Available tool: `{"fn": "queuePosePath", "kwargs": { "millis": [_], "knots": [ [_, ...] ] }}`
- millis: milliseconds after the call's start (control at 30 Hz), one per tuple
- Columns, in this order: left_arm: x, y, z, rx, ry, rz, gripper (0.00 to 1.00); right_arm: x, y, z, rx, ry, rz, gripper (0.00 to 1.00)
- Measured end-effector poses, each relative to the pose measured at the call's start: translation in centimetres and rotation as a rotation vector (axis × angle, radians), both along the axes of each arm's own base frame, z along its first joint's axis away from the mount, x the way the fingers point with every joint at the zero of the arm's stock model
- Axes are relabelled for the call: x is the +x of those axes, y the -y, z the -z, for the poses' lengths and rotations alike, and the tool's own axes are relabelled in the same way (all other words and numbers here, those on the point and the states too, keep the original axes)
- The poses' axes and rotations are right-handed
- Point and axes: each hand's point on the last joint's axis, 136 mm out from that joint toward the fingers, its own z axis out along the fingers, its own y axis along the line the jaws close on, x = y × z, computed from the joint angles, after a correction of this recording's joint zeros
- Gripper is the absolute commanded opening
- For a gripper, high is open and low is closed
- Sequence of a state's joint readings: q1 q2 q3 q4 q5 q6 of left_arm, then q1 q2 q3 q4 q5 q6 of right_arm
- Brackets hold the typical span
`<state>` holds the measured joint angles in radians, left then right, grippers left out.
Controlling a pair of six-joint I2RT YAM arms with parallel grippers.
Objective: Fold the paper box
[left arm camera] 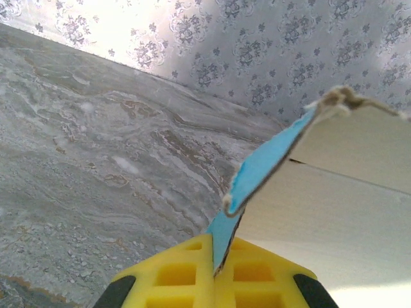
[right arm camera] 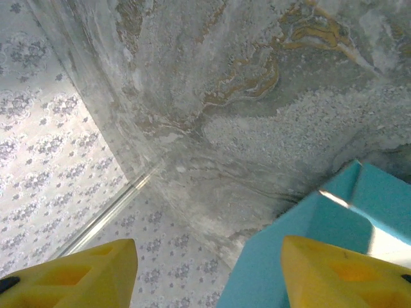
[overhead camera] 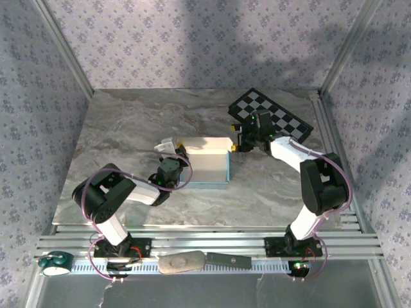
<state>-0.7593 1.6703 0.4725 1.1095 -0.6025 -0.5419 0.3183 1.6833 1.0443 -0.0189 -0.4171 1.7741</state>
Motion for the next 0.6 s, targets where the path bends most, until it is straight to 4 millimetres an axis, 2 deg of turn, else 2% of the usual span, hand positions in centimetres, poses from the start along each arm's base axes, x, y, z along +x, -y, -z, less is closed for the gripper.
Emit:
{"fn": "queuePosePath", "kwargs": {
  "millis": [133,267,400,600],
  "knots": [
    [0.0,0.0,0.1,-0.003,-0.003,-0.002,0.0,-1.0,-0.1,0.8,0.006,-0.018,-0.026,0.61],
    [0.0,0.0,0.4,-0.002,-0.009,-0.002,0.0,-2.5,1.4,1.1,-0.013,-0.026,-0.02,0.62],
    [0.0,0.0,0.5,-0.001,-0.011,-0.001,0.0,-2.0,2.5,-0.4,-0.008,0.023,-0.012,0.62],
    [0.0,0.1,0.5,-0.004,-0.012,0.002,0.0,-0.6,2.1,-1.0,-0.018,0.06,-0.055,0.61]
  ]
}}
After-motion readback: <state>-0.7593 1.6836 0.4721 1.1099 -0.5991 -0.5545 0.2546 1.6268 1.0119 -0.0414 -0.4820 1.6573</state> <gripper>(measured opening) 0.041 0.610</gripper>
